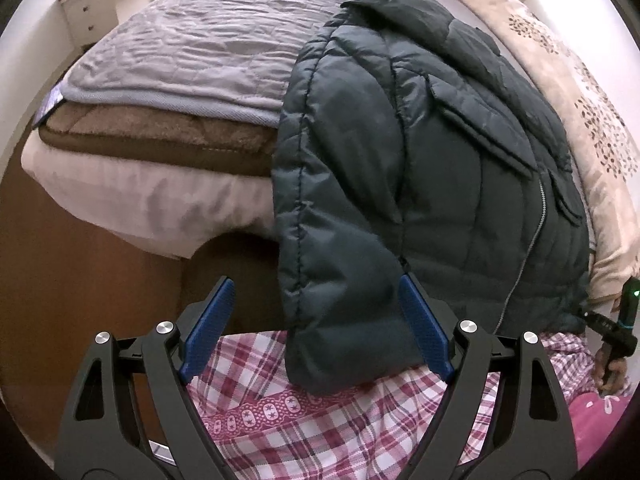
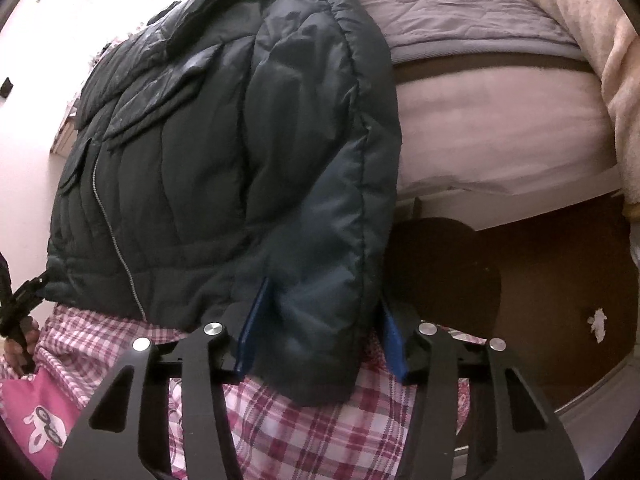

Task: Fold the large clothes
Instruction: 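Move both open tools to the jacket hem at the bed edge, then close the left tool on the hem while the right tool closes beside it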

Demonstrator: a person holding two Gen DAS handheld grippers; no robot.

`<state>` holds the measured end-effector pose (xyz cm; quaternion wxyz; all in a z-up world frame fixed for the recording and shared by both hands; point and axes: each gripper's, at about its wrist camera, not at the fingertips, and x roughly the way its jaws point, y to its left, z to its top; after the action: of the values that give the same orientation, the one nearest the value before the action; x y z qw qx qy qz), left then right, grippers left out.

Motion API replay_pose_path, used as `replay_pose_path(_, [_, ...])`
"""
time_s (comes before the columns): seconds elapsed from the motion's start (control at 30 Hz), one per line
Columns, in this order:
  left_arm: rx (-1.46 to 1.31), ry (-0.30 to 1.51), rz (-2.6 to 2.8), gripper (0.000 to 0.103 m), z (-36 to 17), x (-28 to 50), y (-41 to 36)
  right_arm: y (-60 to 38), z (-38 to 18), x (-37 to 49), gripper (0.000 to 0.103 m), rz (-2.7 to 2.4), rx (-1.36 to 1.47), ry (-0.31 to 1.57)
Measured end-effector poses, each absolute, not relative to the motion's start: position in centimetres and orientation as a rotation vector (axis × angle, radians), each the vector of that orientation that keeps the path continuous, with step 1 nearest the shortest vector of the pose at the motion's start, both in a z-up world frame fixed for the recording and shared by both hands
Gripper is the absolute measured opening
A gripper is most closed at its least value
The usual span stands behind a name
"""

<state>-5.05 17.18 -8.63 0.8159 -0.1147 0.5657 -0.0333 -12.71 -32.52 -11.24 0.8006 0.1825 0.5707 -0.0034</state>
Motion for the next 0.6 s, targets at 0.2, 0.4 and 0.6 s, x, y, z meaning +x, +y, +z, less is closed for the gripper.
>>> replay_pose_path(0.2, [-0.252, 1.222, -0.080, 0.073, -9.05, -5.06, 17.09, -31.65, -11.34, -12.74, 0.047, 0.000, 0.372, 1.230])
replay_pose_path(0.4, [-0.247, 1.226, -0.090, 0.063, -9.17, -5.11, 16.83, -31.47, -11.57, -12.80, 0.046, 0.006, 0.383, 1.227])
replay_pose_path(0.6, [-0.235, 1.225, -0.090, 0.059, -9.03, -5.08, 16.56, -31.73, -11.66, -12.96, 0.046, 0.011, 0.382, 1.223])
